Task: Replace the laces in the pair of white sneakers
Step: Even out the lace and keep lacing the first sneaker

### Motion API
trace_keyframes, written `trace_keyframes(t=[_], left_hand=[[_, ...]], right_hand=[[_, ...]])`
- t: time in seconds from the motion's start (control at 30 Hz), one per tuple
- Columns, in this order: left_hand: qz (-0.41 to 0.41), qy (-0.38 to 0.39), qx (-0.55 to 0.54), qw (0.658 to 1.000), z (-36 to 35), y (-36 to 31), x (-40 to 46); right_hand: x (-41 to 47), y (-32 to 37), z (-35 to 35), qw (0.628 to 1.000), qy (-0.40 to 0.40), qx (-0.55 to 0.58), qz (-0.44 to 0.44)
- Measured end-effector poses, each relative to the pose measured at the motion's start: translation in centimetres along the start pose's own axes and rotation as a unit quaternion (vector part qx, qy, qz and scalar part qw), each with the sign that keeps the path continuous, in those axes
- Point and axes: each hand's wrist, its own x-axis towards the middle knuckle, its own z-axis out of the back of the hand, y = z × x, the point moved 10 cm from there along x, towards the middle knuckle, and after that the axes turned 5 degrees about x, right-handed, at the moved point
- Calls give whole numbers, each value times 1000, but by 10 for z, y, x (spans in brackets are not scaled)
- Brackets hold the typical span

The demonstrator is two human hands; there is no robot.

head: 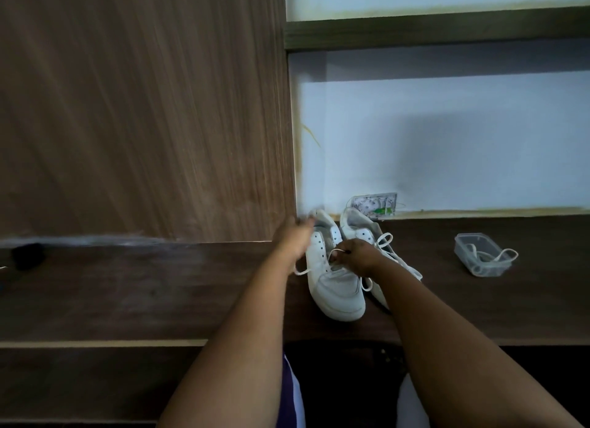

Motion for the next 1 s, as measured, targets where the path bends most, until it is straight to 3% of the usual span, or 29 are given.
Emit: trace_keyframes(t=[0.03,0.07,0.13,0.17,0.23,0.27,0.3,0.33,0.4,0.47,0.53,0.6,0.63,0.67,0.7,0.73,0.77,0.8,0.83,0.93,1.0], left_hand=[[-29,-4,214,976,-6,7,5],[-40,37,349,936,-20,21,7],[-33,126,442,888,-37,41,8],[-34,146,412,899,-36,38,4],[-33,110,182,977,-10,7,0],[-39,53,36,997,14,-12,-2],[-50,-5,-115,992,42,-27,-8],[-69,-43,-262,962,67,-38,-16],[-119,-38,-506,854,98,-51,-28],[-158,25,-619,769,106,-62,-38],[-164,71,-644,743,97,-69,-43],[-153,75,-641,748,89,-69,-43],[-140,44,-612,777,89,-66,-41],[-127,-25,-543,830,97,-57,-39],[-115,-114,-411,897,109,-48,-37],[-91,-204,-212,951,122,-41,-37],[-63,-246,11,967,125,-40,-38],[-29,-220,183,958,115,-35,-33],[12,-155,286,946,99,-23,-27],[103,-29,476,873,58,15,-16],[79,-16,536,840,33,17,-10]], right_hand=[[-1,0,0,1000,-3,2,-2],[-1,-1,0,1000,-9,3,-3],[-2,-3,4,1000,-24,-1,-8],[-3,-5,5,999,-30,-7,-9],[-5,-7,7,999,-32,-19,-9],[-5,-6,7,999,-31,-27,-3],[-5,-5,7,999,-29,-39,8],[-4,-3,6,998,-27,-52,15],[-3,-3,6,998,-20,-61,9],[-1,-4,4,998,-16,-58,5],[0,-3,1,999,-13,-52,7],[0,-3,3,999,-18,-39,0],[1,-2,9,999,-36,-36,3],[0,1,20,997,-73,-29,13],[-2,4,36,992,-124,-19,23],[-7,4,54,984,-179,-8,23],[-12,2,69,974,-224,-4,15],[-15,-4,79,969,-249,-12,2],[-16,-8,84,968,-250,-34,-9],[-10,-21,66,981,-171,-85,-22],[-7,-22,48,985,-114,-128,-19]])
